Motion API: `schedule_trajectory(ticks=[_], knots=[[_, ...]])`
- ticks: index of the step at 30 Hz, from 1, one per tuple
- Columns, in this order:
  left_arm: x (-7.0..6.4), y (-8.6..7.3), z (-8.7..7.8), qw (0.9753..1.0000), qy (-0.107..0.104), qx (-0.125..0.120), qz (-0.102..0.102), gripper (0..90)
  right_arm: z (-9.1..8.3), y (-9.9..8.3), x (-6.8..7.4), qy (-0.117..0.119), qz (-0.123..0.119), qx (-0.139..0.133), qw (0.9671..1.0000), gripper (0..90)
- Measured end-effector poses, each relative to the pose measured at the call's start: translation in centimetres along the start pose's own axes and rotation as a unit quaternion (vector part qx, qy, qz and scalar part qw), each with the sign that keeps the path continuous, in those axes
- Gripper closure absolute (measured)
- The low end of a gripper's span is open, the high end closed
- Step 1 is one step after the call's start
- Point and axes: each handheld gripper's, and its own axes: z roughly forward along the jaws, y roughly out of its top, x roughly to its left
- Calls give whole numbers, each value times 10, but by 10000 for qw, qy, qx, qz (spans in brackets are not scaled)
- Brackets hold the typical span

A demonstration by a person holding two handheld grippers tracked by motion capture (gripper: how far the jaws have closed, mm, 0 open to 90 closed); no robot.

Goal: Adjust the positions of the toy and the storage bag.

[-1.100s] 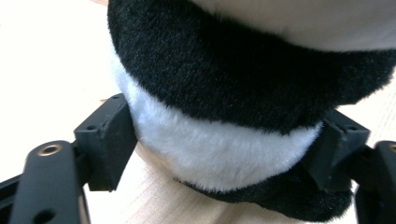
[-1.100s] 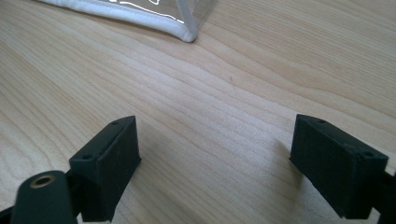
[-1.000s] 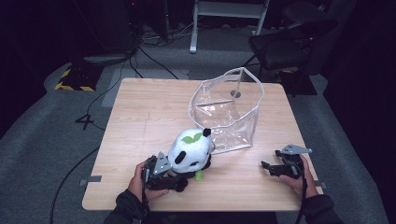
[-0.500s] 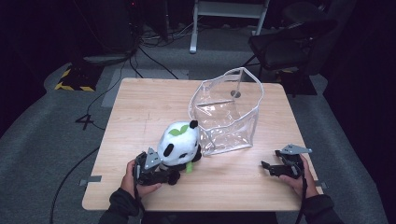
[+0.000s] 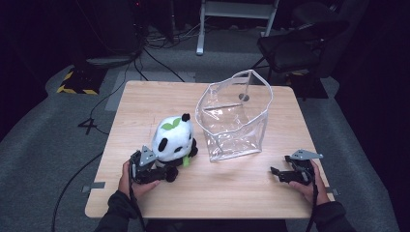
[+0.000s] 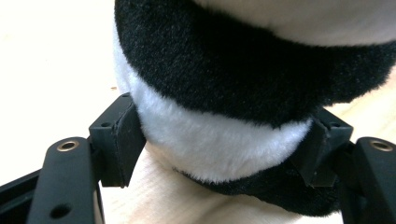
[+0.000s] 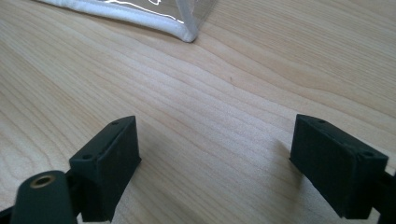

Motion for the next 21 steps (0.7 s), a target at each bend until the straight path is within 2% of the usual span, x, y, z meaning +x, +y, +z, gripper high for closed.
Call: schedule_trajectory(ticks=[12,17,21], knots=[[16,9,18,9997,74,-138,-195,275,0,0,0,0,0,1,10000,154],[24,13,25,9995,-44,-201,-222,256,0,0,0,0,1,0,10000,154],[27,16,29,9995,-34,-212,-224,242,0,0,0,0,1,1,10000,154]])
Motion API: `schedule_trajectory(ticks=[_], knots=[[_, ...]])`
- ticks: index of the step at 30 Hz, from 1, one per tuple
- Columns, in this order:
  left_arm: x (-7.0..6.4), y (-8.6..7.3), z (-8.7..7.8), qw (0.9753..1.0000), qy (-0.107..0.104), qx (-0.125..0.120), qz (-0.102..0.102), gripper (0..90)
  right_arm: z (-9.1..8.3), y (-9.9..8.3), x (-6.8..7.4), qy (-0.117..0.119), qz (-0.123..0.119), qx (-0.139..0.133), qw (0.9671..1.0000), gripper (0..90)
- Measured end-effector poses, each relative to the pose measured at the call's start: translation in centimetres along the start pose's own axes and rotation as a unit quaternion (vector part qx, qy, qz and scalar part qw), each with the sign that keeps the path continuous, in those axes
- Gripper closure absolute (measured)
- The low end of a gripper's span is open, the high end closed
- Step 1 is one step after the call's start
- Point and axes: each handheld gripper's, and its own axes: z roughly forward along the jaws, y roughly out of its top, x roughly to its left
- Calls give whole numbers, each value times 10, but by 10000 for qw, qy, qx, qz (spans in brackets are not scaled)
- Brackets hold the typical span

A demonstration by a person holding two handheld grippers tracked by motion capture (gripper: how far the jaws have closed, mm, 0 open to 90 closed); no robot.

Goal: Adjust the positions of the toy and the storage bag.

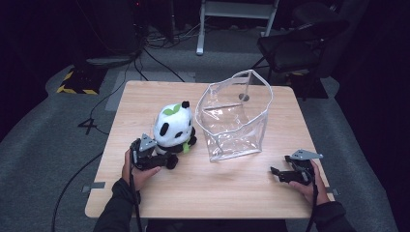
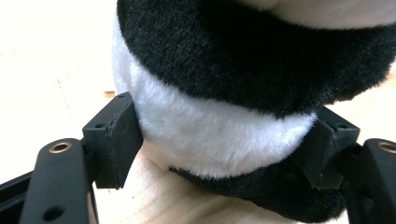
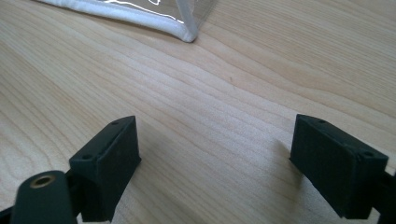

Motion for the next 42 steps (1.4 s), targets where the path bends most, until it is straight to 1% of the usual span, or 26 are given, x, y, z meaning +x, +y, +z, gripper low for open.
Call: schedule_trajectory(ticks=[4,7,10,12,14,16,17,18,19,23,27,30,33,36,37,38,39,42], knots=[[-2,0,-1,10000,-15,-56,18,203,0,0,0,-1,0,-1,10000,154],[-2,-1,-6,9999,-32,-95,35,181,0,0,0,0,0,-1,10000,154],[-5,-1,-16,9999,-9,-164,55,172,0,0,0,-1,-1,-1,10000,154],[-9,0,-26,9996,100,-206,190,160,0,0,0,1,0,-1,10000,154],[-12,2,-33,9991,167,-286,278,159,0,0,0,0,0,-1,10000,153],[-15,5,-39,9988,195,-243,386,158,0,0,0,0,0,-1,10000,154],[-17,7,-41,9985,236,-263,408,158,0,0,0,0,0,-1,10000,153],[-18,8,-42,9987,192,-301,371,156,0,0,0,0,0,-1,10000,154],[-19,10,-44,9986,144,-304,397,157,0,0,0,0,0,-1,10000,153],[-23,15,-47,9983,131,-353,436,157,0,0,0,0,0,-1,10000,154],[-24,20,-51,9985,150,-425,314,157,0,0,0,1,0,-1,10000,153],[-27,25,-58,9973,259,-632,280,157,0,0,0,-1,0,-1,10000,154],[-29,31,-66,9962,270,-788,244,156,0,0,0,0,-1,-1,10000,154],[-32,37,-72,9954,274,-883,262,156,0,0,0,0,0,-1,10000,154],[-33,39,-73,9949,296,-917,311,156,0,0,0,0,0,-1,10000,153],[-35,41,-74,9946,299,-954,296,156,0,0,0,0,0,-1,10000,154],[-36,43,-75,9943,270,-982,309,156,0,0,0,0,-1,-1,10000,154],[-37,48,-74,9942,288,-978,344,156,0,0,0,1,0,-1,10000,154]])
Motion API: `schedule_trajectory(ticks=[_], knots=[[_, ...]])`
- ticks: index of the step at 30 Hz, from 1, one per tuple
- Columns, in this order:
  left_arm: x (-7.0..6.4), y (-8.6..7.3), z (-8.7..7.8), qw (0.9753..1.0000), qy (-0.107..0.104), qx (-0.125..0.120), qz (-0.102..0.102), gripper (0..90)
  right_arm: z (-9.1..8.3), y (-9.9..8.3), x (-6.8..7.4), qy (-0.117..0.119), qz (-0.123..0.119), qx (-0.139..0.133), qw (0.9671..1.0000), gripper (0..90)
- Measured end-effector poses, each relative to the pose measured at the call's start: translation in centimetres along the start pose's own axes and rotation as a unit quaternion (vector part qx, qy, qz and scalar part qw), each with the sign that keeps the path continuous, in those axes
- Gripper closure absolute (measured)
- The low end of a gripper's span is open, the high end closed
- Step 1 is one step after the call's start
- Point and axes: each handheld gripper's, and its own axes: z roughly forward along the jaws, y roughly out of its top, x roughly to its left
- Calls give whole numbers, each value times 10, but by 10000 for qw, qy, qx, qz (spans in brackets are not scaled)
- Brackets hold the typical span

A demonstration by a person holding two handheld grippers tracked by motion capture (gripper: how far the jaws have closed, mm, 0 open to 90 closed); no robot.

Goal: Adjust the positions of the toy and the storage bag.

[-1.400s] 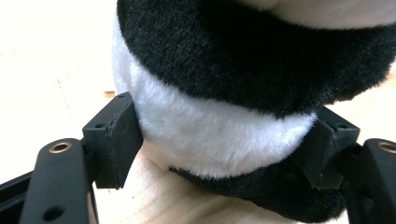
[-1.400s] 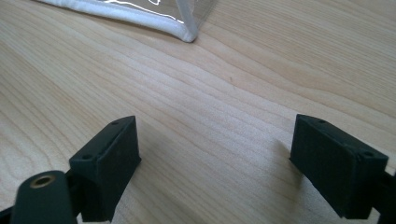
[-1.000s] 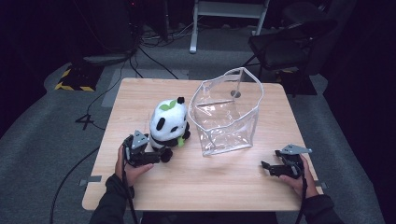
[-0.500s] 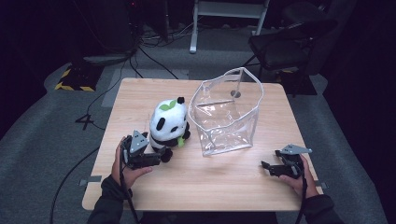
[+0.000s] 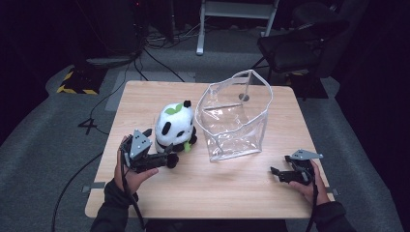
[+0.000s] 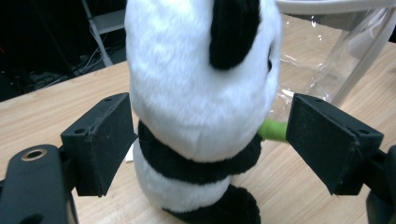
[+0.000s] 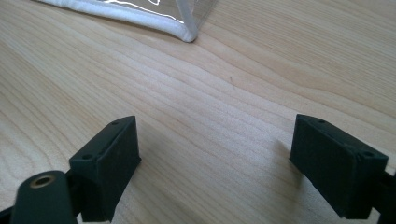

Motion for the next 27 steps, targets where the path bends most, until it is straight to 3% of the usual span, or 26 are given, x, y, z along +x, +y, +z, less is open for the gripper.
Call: schedule_trajectory(ticks=[8,12,17,21,27], knots=[[0,9,10,10000,9,20,39,156,0,0,0,-1,0,0,10000,154],[2,12,14,9999,12,-43,-108,155,0,0,0,-1,-1,0,10000,153],[4,15,21,9999,-43,-47,-128,153,0,0,0,0,0,-1,10000,154],[8,13,29,9997,-69,88,-195,145,0,0,0,0,-1,0,10000,154],[11,9,43,9990,-228,297,-237,59,0,0,0,0,0,0,10000,154]])
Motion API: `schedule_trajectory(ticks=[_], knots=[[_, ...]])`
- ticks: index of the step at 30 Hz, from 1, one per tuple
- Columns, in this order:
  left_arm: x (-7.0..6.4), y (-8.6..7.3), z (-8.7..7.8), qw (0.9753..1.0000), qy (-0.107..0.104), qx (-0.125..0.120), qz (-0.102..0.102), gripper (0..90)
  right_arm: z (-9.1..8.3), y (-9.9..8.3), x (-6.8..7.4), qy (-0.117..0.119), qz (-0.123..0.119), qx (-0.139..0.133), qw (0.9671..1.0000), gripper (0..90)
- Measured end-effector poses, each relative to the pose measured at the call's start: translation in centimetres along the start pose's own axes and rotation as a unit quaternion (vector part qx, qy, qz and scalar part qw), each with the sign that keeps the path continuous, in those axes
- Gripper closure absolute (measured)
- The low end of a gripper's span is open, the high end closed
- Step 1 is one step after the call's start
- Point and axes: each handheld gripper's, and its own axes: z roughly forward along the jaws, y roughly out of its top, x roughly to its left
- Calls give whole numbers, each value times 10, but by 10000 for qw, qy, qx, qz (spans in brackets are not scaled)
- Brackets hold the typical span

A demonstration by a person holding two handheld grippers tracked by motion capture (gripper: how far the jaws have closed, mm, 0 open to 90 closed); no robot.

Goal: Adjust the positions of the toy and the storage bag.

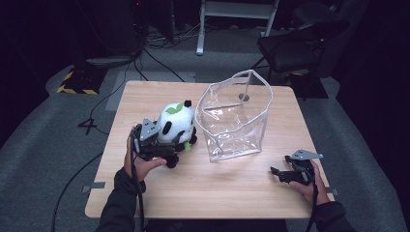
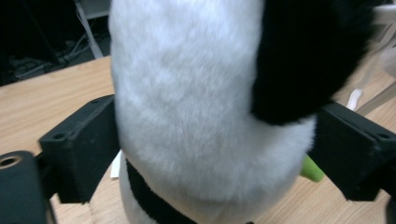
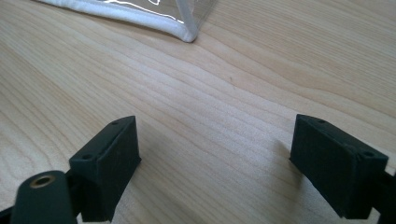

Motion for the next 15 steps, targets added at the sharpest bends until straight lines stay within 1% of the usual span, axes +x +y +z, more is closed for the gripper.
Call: schedule_trajectory(ticks=[1,3,6,7,10,11,15], knots=[[0,0,2,10000,32,34,29,54,0,0,0,0,1,0,10000,153],[0,0,5,10000,2,30,60,47,0,0,0,0,1,1,10000,154],[1,0,8,9998,-2,26,188,51,0,0,0,0,-1,0,10000,154],[2,0,9,9999,-8,-13,170,58,0,0,0,0,0,1,10000,154],[4,0,11,9999,-12,-83,133,107,0,0,0,1,0,-1,10000,154],[4,0,11,9999,-27,-101,125,140,0,0,0,-1,-1,-1,10000,153],[3,-1,11,9998,19,-95,193,209,0,0,0,-1,0,-1,10000,154]])
